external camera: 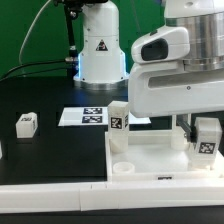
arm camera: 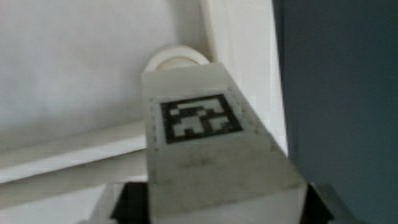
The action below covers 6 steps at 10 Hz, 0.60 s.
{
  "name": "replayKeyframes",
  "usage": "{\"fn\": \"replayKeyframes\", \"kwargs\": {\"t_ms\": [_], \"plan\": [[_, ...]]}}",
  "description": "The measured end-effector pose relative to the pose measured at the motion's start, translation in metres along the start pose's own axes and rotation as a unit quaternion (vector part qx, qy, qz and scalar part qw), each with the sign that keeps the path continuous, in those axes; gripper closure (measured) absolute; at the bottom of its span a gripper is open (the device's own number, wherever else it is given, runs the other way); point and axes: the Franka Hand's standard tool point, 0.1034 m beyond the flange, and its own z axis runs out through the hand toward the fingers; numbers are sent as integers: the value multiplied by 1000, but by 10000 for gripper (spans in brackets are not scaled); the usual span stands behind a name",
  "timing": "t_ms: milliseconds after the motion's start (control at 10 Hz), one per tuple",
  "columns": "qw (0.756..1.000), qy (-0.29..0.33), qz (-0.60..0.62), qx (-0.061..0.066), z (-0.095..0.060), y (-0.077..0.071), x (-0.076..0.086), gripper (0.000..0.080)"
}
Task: Assemble square table
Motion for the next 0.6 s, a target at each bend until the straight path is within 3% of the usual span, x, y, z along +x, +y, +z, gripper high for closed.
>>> {"fn": "replayKeyframes", "kwargs": {"t_ms": [200, 600], "plan": [[995, 28, 94, -3, -1, 2, -6, 491], [945, 53, 323, 11, 2, 7, -17, 492]]}}
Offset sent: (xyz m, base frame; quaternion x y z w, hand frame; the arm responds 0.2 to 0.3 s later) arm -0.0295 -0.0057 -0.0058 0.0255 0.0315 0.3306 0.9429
